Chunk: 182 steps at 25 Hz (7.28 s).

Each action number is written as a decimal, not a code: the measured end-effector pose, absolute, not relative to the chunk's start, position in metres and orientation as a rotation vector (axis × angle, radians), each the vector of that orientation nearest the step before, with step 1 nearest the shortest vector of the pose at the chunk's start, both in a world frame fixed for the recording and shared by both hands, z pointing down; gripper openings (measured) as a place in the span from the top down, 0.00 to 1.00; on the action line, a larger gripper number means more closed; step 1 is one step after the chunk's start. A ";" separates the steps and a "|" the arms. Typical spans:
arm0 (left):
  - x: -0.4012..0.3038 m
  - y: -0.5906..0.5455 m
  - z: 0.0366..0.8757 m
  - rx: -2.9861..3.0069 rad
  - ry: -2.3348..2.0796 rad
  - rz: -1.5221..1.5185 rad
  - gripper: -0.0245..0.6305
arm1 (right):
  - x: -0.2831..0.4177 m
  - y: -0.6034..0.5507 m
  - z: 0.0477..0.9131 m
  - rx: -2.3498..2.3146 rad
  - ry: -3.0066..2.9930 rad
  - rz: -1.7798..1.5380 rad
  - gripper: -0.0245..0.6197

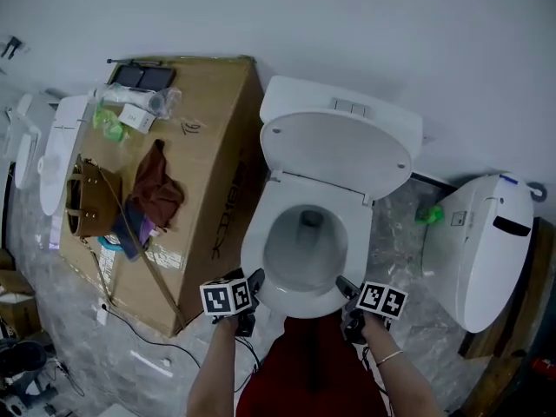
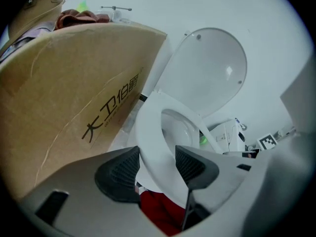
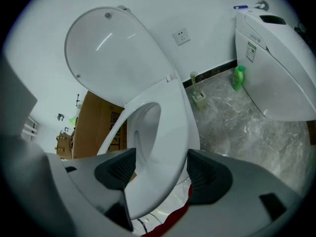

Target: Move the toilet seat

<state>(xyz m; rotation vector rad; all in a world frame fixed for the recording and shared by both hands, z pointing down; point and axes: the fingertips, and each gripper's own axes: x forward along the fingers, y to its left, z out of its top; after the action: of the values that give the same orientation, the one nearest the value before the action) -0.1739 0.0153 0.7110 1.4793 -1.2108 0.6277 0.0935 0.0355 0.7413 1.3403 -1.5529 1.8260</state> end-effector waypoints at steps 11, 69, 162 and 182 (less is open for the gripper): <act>-0.168 -0.009 0.661 1.515 -1.198 0.580 0.62 | 0.101 0.010 0.694 1.400 -1.590 1.974 0.47; -0.118 -0.141 0.499 1.917 -1.360 0.408 0.85 | 0.141 -0.108 0.534 1.474 -2.176 2.341 0.47; -0.116 -0.209 0.405 2.115 -1.650 0.303 0.92 | 0.092 -0.190 0.426 1.597 -2.305 0.629 0.94; -0.128 -0.094 0.351 2.193 -1.750 0.232 0.92 | 0.084 -0.107 0.374 1.621 -2.383 0.492 0.94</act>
<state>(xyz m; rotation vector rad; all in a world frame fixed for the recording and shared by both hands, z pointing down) -0.1281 -0.0941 0.3514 2.1925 -1.7498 0.2324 0.0838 -0.1073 0.3743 1.6212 -2.3832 0.4925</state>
